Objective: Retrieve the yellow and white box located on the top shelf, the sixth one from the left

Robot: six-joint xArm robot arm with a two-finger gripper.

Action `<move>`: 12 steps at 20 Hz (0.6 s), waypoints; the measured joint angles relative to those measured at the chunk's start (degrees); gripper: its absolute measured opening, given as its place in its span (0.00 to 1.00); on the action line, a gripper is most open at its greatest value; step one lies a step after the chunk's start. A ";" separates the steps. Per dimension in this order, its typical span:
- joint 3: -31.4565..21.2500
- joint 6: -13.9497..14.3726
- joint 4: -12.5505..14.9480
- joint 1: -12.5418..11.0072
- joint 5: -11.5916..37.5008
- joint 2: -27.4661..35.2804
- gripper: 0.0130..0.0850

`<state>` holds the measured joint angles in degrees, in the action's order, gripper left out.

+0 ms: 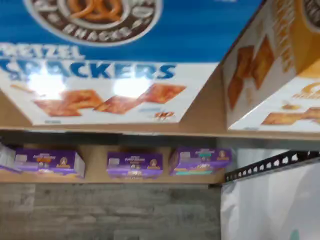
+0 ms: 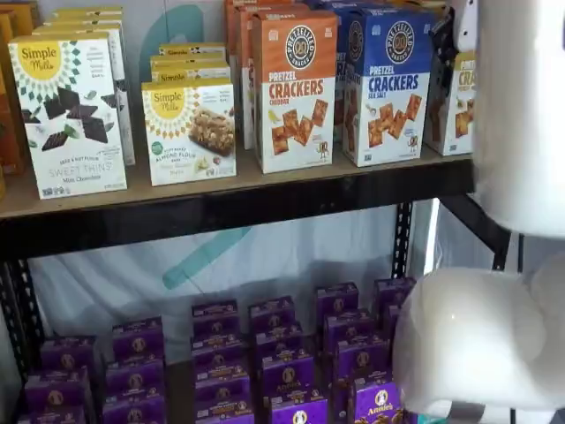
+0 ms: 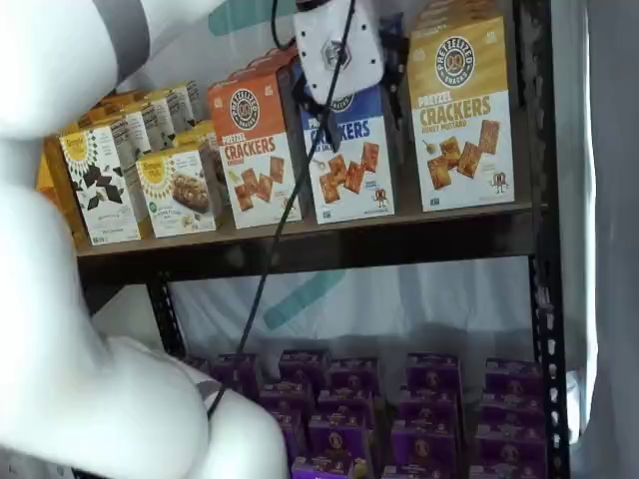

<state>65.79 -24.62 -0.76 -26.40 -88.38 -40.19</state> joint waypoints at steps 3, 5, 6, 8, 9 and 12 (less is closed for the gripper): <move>2.39 -3.36 -2.22 -3.55 0.57 2.69 1.00; 3.62 -5.18 -3.65 -5.48 0.98 4.05 1.00; 4.21 -5.90 -4.20 -6.21 1.01 4.63 1.00; 5.23 -7.17 -5.20 -7.55 0.99 5.63 1.00; 5.61 -7.73 -5.70 -8.13 1.00 5.99 1.00; 6.89 -9.31 -6.97 -9.80 0.68 7.13 1.00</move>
<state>72.68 -33.93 -7.73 -36.20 -87.70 -33.06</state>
